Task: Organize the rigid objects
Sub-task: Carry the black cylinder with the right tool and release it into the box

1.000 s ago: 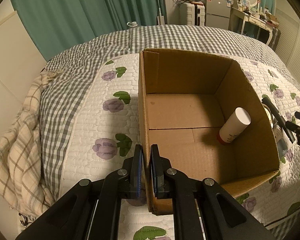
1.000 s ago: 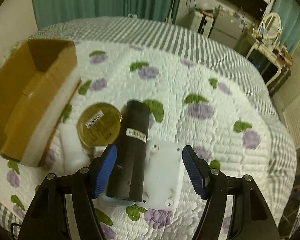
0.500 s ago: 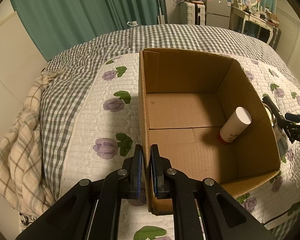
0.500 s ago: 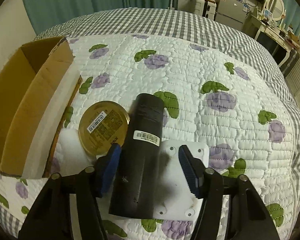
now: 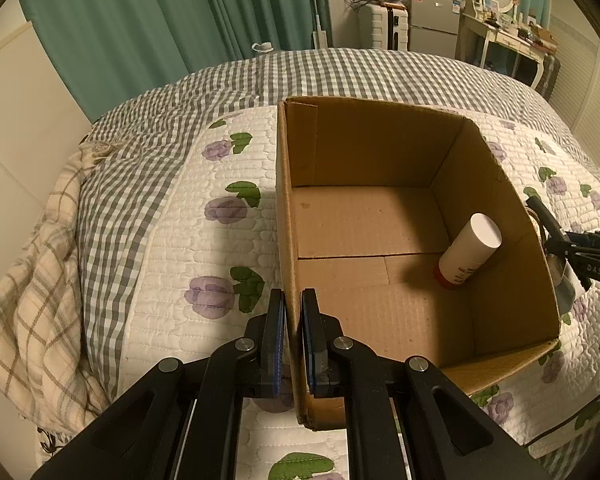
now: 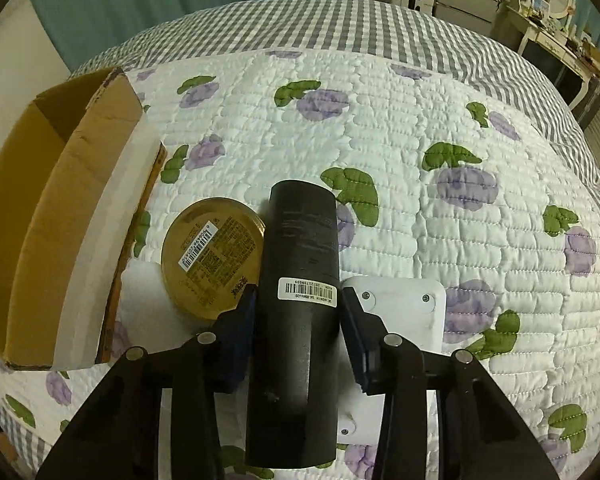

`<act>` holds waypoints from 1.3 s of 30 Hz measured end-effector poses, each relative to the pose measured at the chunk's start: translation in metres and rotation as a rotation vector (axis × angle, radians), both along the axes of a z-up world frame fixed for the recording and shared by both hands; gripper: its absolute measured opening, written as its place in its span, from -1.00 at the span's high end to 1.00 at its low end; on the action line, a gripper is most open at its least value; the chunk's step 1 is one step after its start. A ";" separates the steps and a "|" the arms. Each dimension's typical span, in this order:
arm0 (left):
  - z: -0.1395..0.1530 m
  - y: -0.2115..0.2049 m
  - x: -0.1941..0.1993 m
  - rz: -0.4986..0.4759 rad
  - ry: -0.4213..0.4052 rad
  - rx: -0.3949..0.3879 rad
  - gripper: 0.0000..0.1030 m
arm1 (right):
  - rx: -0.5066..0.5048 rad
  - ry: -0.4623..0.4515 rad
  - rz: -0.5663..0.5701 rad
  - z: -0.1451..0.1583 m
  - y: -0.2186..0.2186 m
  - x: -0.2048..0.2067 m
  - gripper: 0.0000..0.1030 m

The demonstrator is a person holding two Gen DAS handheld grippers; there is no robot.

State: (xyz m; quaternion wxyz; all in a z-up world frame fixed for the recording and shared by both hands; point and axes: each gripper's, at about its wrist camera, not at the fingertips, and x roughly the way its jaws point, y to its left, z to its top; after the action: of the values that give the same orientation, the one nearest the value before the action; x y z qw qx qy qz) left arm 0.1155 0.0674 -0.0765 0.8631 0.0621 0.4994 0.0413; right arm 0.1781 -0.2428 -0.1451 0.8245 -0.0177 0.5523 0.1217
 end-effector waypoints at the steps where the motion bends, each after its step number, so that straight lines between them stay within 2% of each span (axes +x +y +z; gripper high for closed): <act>1: 0.000 0.000 0.000 -0.001 0.000 -0.002 0.84 | -0.009 -0.008 0.001 0.001 0.000 -0.002 0.23; 8: 0.002 0.001 0.001 -0.005 0.000 -0.004 0.84 | -0.070 -0.078 0.019 0.018 0.002 -0.014 0.23; 16: 0.003 0.000 0.000 -0.009 -0.002 -0.006 0.84 | -0.058 -0.183 0.039 0.066 0.008 -0.024 0.23; 21: 0.003 -0.001 0.000 -0.009 -0.003 -0.005 0.84 | -0.029 -0.254 0.077 0.100 0.027 -0.027 0.23; 29: 0.004 0.000 0.001 -0.006 -0.003 -0.022 0.84 | 0.057 -0.358 0.175 0.146 0.085 -0.029 0.23; 34: 0.004 0.001 0.001 -0.006 -0.003 -0.023 0.84 | 0.108 -0.373 0.225 0.151 0.124 -0.028 0.23; 39: 0.003 0.001 0.001 -0.008 -0.004 -0.027 0.84 | 0.136 -0.343 0.271 0.135 0.160 -0.027 0.23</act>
State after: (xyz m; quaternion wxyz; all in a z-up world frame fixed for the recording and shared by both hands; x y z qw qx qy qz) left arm 0.1165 0.0685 -0.0739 0.8649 0.0524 0.4982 0.0313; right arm 0.1516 -0.0830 -0.0099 0.8818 -0.0564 0.3872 0.2634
